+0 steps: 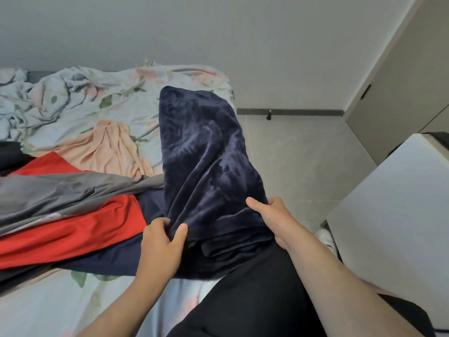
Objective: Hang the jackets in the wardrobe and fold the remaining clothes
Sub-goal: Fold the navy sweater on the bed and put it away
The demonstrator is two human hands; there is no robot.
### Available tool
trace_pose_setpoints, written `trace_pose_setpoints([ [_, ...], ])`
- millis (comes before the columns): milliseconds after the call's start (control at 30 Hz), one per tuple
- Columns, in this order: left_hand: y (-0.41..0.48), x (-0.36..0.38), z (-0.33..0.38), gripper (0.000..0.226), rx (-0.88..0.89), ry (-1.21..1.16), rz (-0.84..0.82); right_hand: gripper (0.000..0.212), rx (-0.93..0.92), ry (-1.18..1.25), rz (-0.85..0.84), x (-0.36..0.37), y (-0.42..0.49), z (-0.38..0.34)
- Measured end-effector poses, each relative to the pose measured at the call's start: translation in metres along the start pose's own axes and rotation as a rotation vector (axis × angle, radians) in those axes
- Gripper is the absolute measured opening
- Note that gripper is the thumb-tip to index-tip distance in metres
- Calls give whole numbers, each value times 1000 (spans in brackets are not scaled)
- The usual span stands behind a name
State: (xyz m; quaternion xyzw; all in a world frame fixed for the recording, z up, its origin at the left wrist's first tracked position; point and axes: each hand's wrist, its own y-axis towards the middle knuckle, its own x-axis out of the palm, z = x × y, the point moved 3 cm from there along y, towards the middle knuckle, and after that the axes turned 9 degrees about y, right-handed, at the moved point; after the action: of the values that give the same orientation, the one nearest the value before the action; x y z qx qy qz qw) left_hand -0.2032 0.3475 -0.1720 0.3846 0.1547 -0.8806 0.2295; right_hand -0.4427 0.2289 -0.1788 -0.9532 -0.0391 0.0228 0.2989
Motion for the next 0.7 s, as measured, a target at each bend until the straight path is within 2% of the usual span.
trace_pose_setpoints([
  [100, -1, 2, -9, 43, -247, -223, -154, 102, 138, 10, -110, 7, -5, 0],
  [167, 7, 1, -8, 50, -357, -377, -338, 106, 196, 46, -189, 11, -7, -1],
  [200, 11, -2, -7, 47, -406, -454, -421, 101, 207, 75, -217, 12, -7, -1],
  [267, 21, -9, -5, 38, -485, -650, -567, 73, 206, 167, -276, 14, -8, -2],
  [300, 25, -12, -5, 40, -507, -725, -614, 60, 204, 228, -297, 14, -8, -2],
  [367, 31, -15, -11, 53, -493, -779, -663, 47, 205, 346, -306, 13, -7, -1],
  [433, 34, -15, -17, 66, -480, -756, -699, 42, 215, 372, -302, 13, -8, -1],
  [500, 33, -13, -18, 67, -485, -792, -758, 41, 231, 292, -276, 16, -9, 1],
  [600, 32, -10, -19, 60, -455, -765, -748, 45, 234, 197, -279, 21, -9, 4],
  [700, 32, -11, -22, 45, -481, -821, -689, 43, 230, 238, -336, 20, -12, 3],
])
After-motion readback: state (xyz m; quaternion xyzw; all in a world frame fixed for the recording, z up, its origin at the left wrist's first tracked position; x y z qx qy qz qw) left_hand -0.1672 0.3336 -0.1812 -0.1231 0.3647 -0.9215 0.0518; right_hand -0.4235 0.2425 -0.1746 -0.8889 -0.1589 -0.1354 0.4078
